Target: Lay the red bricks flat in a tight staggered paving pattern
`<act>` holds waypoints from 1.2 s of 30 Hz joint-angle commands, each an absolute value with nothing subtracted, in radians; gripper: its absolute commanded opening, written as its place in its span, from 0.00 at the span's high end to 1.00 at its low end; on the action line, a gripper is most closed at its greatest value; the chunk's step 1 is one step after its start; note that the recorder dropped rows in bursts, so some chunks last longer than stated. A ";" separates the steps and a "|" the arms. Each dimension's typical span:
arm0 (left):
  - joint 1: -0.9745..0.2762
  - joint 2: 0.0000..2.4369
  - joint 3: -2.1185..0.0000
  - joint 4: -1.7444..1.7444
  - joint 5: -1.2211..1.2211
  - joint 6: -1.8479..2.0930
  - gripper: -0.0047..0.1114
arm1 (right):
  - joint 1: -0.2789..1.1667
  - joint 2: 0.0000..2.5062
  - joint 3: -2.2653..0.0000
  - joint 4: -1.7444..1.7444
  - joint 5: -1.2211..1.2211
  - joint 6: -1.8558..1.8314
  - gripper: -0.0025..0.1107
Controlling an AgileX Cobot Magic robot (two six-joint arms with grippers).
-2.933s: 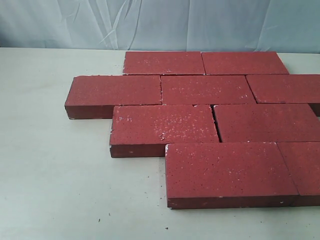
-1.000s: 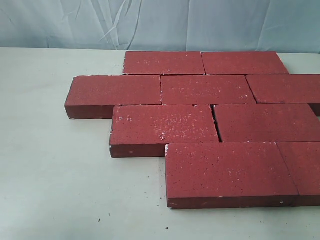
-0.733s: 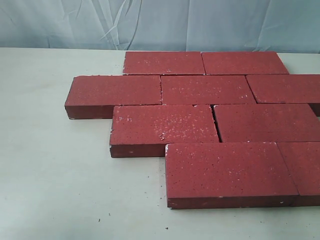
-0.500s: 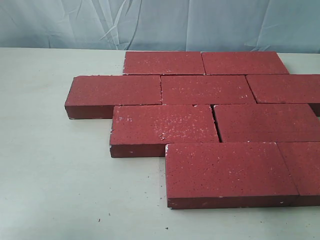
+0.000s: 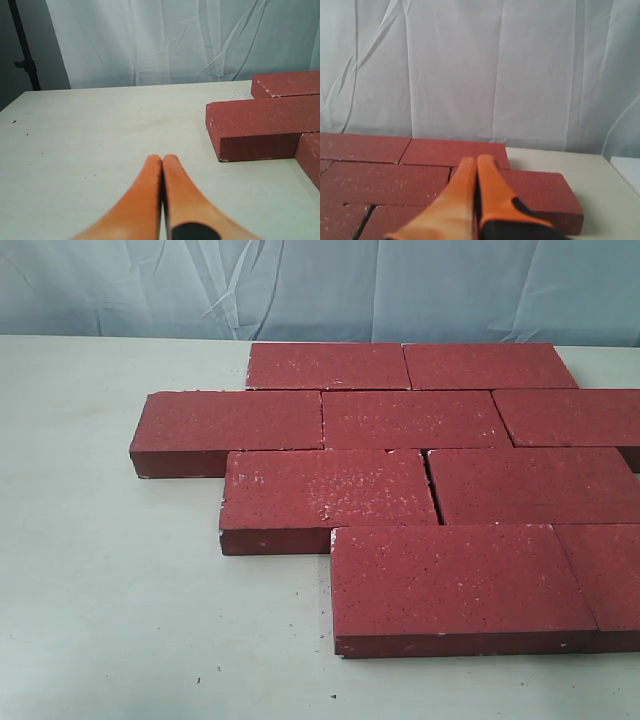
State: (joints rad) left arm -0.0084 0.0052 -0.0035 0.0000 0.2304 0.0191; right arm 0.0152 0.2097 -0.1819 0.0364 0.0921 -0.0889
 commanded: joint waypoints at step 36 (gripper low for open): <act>-0.004 0.000 0.000 0.000 0.231 0.011 0.96 | 0.012 0.000 0.000 0.000 0.301 0.000 0.99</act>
State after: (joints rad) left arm -0.0084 0.0052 -0.0035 0.0000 0.2304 0.0191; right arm 0.0152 0.0078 -0.0020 0.0079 0.3061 0.0000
